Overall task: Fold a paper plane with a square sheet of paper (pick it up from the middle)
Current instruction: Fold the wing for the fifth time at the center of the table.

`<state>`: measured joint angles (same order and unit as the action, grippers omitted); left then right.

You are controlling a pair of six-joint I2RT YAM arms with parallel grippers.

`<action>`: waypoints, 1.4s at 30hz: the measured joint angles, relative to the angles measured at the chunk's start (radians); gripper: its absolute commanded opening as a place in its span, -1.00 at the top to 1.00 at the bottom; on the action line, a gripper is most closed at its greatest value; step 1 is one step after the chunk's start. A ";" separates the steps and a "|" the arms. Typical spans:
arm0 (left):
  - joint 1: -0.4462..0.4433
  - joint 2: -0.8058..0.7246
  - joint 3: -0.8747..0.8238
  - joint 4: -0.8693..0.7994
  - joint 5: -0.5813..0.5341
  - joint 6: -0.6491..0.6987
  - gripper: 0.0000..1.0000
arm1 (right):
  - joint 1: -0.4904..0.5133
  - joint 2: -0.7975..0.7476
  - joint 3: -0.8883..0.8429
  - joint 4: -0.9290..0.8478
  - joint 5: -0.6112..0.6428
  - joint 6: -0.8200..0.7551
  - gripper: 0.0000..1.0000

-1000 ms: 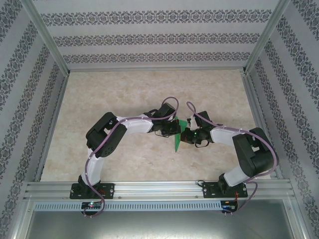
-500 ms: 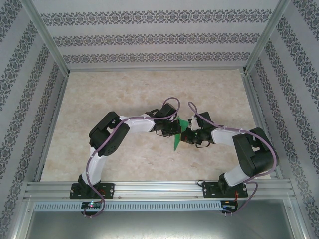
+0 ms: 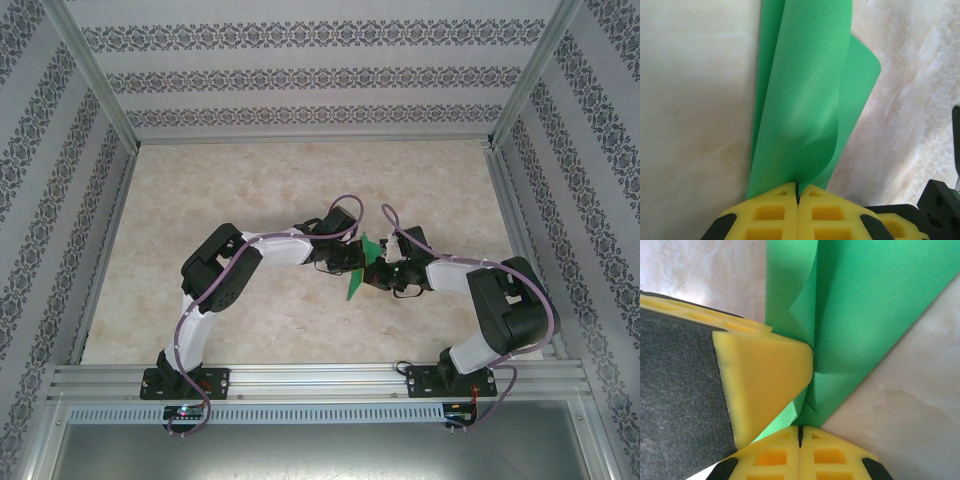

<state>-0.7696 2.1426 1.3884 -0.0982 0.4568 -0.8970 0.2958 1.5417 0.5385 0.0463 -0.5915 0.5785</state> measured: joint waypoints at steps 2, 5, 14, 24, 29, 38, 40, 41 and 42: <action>-0.001 0.002 0.004 0.000 0.000 0.006 0.85 | -0.010 -0.003 -0.005 0.006 -0.002 0.003 0.99; -0.002 0.007 0.009 0.001 0.003 0.014 0.85 | -0.029 -0.011 -0.011 0.011 -0.002 0.007 0.98; -0.002 0.009 0.012 0.001 0.010 0.035 0.85 | -0.081 -0.041 -0.012 0.011 -0.003 0.018 0.91; -0.003 0.023 0.026 0.001 0.036 0.061 0.76 | -0.131 -0.041 -0.012 0.030 -0.034 0.026 0.87; -0.004 0.024 0.028 0.002 0.049 0.079 0.62 | -0.156 -0.034 -0.010 0.034 -0.042 0.030 0.87; -0.011 0.024 0.031 0.023 0.084 0.114 0.36 | -0.216 -0.029 -0.010 0.032 -0.051 0.037 0.87; -0.012 0.024 0.031 0.026 0.089 0.120 0.36 | -0.216 -0.029 -0.006 0.024 -0.054 0.037 0.87; -0.013 0.024 0.031 0.027 0.090 0.123 0.36 | -0.216 -0.029 -0.002 0.021 -0.056 0.037 0.87; -0.014 0.024 0.030 0.028 0.091 0.125 0.37 | -0.216 -0.028 0.003 0.017 -0.060 0.037 0.87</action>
<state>-0.7837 2.1670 1.4185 -0.0704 0.5476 -0.7723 0.0803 1.5139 0.5411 0.0635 -0.6510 0.6151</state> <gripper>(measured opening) 0.320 0.066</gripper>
